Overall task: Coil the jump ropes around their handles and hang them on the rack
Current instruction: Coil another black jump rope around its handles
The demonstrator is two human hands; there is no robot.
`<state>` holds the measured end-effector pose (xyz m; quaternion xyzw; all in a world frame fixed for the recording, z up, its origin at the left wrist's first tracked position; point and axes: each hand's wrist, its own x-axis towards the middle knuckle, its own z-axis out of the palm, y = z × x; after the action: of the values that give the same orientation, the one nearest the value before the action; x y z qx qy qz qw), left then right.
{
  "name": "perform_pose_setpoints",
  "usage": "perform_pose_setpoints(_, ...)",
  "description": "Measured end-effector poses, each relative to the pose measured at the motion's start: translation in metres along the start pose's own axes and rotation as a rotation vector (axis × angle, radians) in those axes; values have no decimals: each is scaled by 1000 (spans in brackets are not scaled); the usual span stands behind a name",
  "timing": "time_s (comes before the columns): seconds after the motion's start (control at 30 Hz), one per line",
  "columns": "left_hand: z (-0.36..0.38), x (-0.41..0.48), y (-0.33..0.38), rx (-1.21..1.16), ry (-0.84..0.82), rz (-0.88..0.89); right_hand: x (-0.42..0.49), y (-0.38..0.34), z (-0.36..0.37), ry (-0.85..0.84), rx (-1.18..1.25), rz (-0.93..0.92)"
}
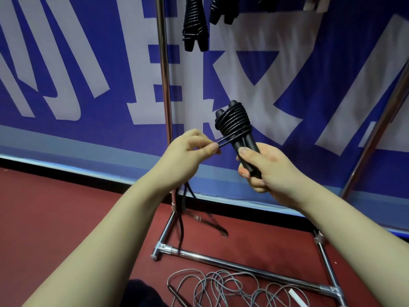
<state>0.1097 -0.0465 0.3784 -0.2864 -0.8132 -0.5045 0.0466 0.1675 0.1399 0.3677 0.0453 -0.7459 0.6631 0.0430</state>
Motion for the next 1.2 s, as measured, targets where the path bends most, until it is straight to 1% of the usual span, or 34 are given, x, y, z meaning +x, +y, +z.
perform_pose_setpoints(0.07,-5,2,-2,-79,-89,-80,-1,0,1,-15,-33,-2)
perform_pose_setpoints(0.13,-6,1,-6,-239,-160,-138,-2,0,3,-32,-68,4)
perform_pose_setpoints(0.27,-3,-1,-9,-609,-190,-247,-4,1,4,-37,-93,14)
perform_pose_setpoints(0.3,-4,0,-8,-640,-181,-267,-5,1,5,-35,-96,14)
perform_pose_setpoints(0.33,-3,2,-7,-630,-157,-281,-5,1,6,-34,-98,13)
perform_pose_setpoints(0.4,-1,5,-4,-547,-54,-297,-6,1,12,-41,-86,6)
perform_pose_setpoints(0.47,1,7,2,-508,27,-311,-6,0,19,-50,-30,1)
perform_pose_setpoints(0.53,2,7,5,-444,5,-278,-5,-2,23,-55,39,2)
perform_pose_setpoints(0.6,4,5,3,-285,29,-220,-6,-4,24,-59,81,7)
perform_pose_setpoints(0.63,5,5,1,-245,45,-202,-7,-5,25,-64,95,7)
perform_pose_setpoints(0.8,7,0,5,-379,-17,-163,-11,-9,25,-102,186,-2)
perform_pose_setpoints(0.93,7,-3,7,-523,19,-74,-15,-14,24,-184,332,4)
perform_pose_setpoints(1.07,8,-4,9,-537,75,0,-19,-16,25,-283,503,21)
perform_pose_setpoints(1.17,4,-5,8,-548,31,70,-19,-13,20,-363,678,79)
perform_pose_setpoints(1.2,3,-5,7,-569,11,88,-17,-10,18,-420,745,100)
